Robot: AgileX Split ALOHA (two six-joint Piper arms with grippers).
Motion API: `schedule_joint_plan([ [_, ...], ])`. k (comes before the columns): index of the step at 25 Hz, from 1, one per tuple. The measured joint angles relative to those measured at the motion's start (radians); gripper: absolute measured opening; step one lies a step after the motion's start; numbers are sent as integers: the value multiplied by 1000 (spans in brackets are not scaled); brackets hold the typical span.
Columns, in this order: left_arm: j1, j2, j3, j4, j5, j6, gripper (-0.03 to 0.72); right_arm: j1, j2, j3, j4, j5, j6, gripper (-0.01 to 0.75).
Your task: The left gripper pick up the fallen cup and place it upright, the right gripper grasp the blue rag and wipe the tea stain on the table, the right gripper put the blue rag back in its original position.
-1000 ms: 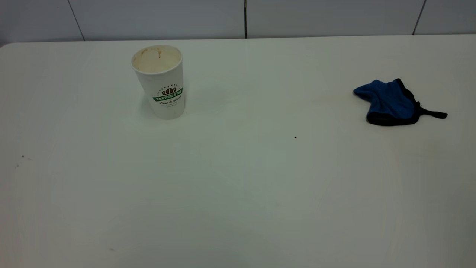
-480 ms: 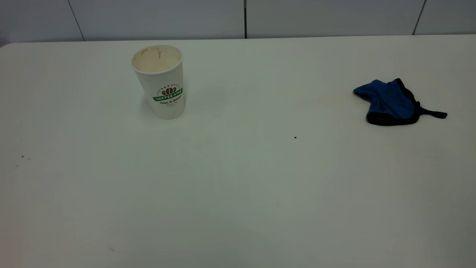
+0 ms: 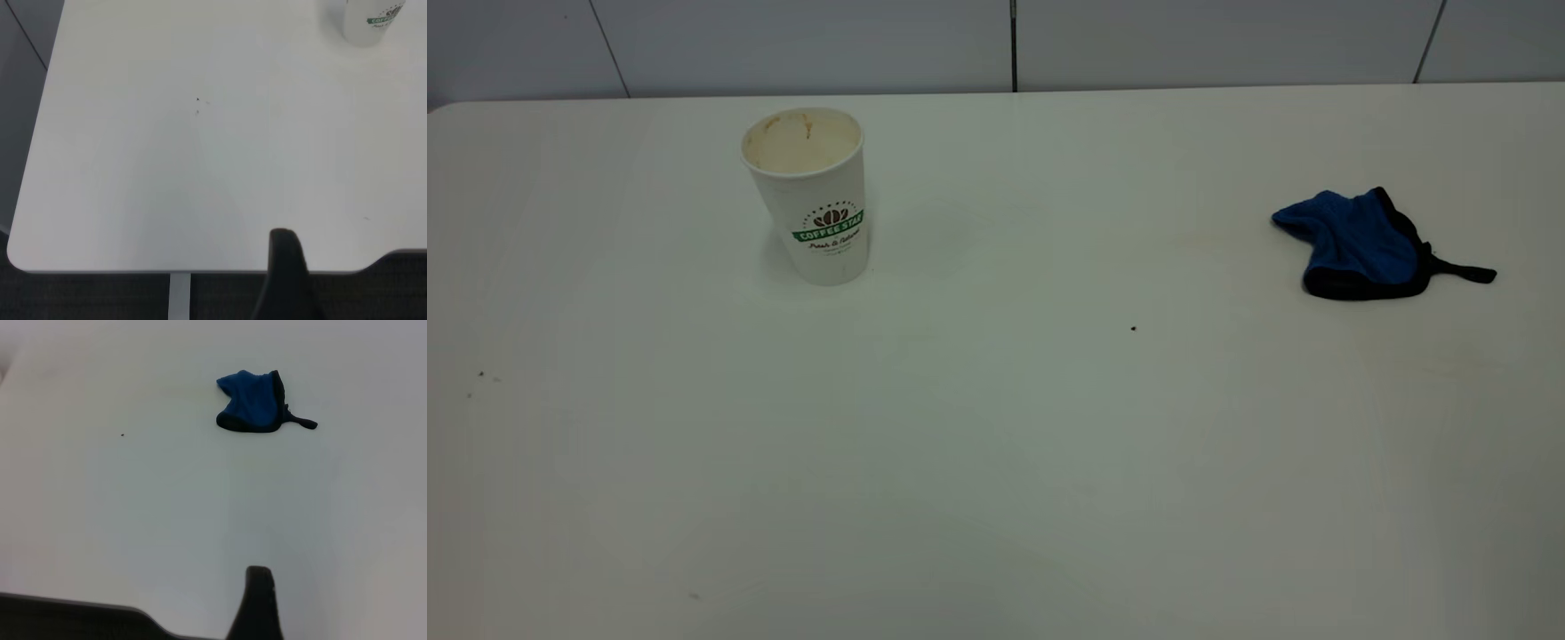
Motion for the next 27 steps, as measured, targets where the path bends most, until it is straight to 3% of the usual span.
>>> schedule_joint_plan([
  [10, 0, 0, 0, 0, 0, 0, 564, 1, 0, 0, 0, 0, -1, 656],
  [27, 0, 0, 0, 0, 0, 0, 564, 1, 0, 0, 0, 0, -1, 248],
])
